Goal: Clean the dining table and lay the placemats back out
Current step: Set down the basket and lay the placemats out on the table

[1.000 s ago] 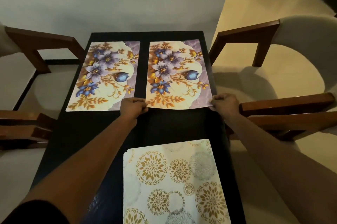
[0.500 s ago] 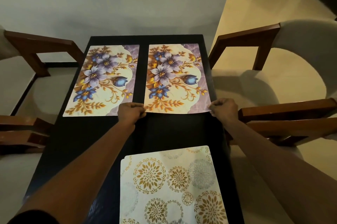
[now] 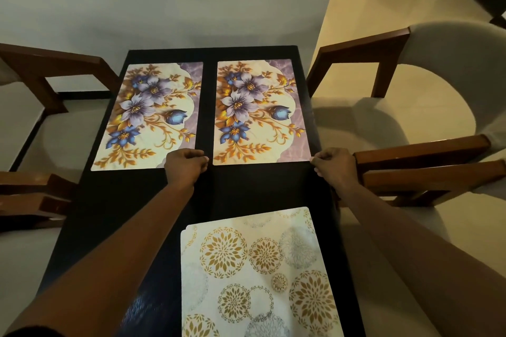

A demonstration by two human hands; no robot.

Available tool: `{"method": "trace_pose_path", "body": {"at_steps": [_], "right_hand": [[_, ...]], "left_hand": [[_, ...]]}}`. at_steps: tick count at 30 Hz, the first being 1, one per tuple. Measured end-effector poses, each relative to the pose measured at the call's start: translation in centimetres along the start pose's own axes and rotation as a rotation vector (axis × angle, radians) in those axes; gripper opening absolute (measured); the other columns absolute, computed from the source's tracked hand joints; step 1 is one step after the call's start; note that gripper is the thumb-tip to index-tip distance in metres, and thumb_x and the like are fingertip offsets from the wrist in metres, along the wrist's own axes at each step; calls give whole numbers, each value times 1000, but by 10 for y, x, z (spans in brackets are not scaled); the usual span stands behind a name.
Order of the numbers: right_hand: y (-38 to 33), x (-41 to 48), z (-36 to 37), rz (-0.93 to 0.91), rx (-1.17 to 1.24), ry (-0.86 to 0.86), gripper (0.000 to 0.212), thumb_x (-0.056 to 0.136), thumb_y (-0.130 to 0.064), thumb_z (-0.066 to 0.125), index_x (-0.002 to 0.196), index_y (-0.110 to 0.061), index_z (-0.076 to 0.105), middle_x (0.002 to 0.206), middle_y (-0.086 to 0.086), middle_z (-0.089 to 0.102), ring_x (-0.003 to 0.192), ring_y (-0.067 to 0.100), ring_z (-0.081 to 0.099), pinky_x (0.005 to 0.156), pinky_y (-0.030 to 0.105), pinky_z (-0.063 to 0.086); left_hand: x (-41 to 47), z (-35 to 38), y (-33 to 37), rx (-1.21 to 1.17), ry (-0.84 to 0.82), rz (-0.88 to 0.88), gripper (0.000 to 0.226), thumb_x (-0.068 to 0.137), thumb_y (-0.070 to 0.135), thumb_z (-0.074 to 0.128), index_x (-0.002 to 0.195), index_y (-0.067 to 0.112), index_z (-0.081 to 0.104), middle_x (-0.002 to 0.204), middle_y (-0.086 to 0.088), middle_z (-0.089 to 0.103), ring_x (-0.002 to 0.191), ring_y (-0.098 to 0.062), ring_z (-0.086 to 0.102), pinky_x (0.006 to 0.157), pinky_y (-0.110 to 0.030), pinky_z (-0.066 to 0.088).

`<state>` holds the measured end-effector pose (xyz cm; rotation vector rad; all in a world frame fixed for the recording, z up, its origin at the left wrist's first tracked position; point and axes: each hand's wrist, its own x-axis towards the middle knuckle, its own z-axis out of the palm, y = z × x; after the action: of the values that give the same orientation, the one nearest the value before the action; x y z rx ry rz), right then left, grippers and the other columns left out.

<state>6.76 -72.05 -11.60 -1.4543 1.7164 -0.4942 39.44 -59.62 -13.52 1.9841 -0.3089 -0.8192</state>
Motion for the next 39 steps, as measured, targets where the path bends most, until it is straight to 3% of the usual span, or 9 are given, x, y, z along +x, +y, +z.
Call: {"method": "trace_pose_path", "body": {"at_steps": [4,7,11,17,22,29,35,39], "right_hand": [[16,-47,1,6,21,-31,2,97,-25,74,98,-23,74,88,-3,76,82,14,74,79,31,63],[41,-88,7,-1,47,-55,4,95,-27,76,92,-29,75,86,-8,76,82,11,74,77,32,63],[73,-157,9,-5,145,-108,3,97,-18,74,98,-16,77,85,-1,76,80,16,74,70,25,62],[129,-251,0,16,276,-181,9,96,-11,74,94,-20,75,82,9,75,76,21,72,67,32,58],[166,-327,-22,40,311,-283,10,97,-14,73,107,-14,75,95,7,76,88,20,74,72,31,60],[197,-393,-52,-33,254,-393,14,97,-22,75,111,-21,75,103,-2,76,94,11,73,86,41,63],[214,-442,-70,-51,268,-441,20,97,-23,74,117,-19,74,110,-3,75,102,11,72,90,39,62],[229,-460,-73,-58,221,-456,21,96,-24,75,118,-22,73,117,-10,73,110,8,68,91,34,60]], "left_hand": [[-25,-13,-10,6,-63,56,20,91,7,80,110,14,79,100,-4,79,93,-18,78,88,-37,65],[-59,-27,-28,30,-131,84,18,90,11,81,108,16,80,97,-2,79,91,-17,78,86,-35,65],[-114,-53,-61,21,-205,68,15,89,10,83,102,15,80,95,-4,80,90,-19,79,83,-36,65],[-213,-101,-117,-77,-215,-62,17,87,6,83,103,8,79,98,-10,80,94,-27,78,82,-36,63],[-304,-133,-162,-110,-186,-140,19,88,5,82,106,7,78,96,-10,82,95,-27,79,81,-35,62],[-405,-160,-206,-114,-155,-145,20,89,4,81,108,7,78,100,-10,81,96,-26,78,79,-33,60],[-469,-174,-225,-115,-125,-124,20,90,6,80,110,6,77,101,-10,80,87,-23,75,61,-18,57],[-492,-183,-245,-89,-114,-128,25,88,7,83,112,13,77,105,-9,79,99,-25,74,83,-32,60]]}}
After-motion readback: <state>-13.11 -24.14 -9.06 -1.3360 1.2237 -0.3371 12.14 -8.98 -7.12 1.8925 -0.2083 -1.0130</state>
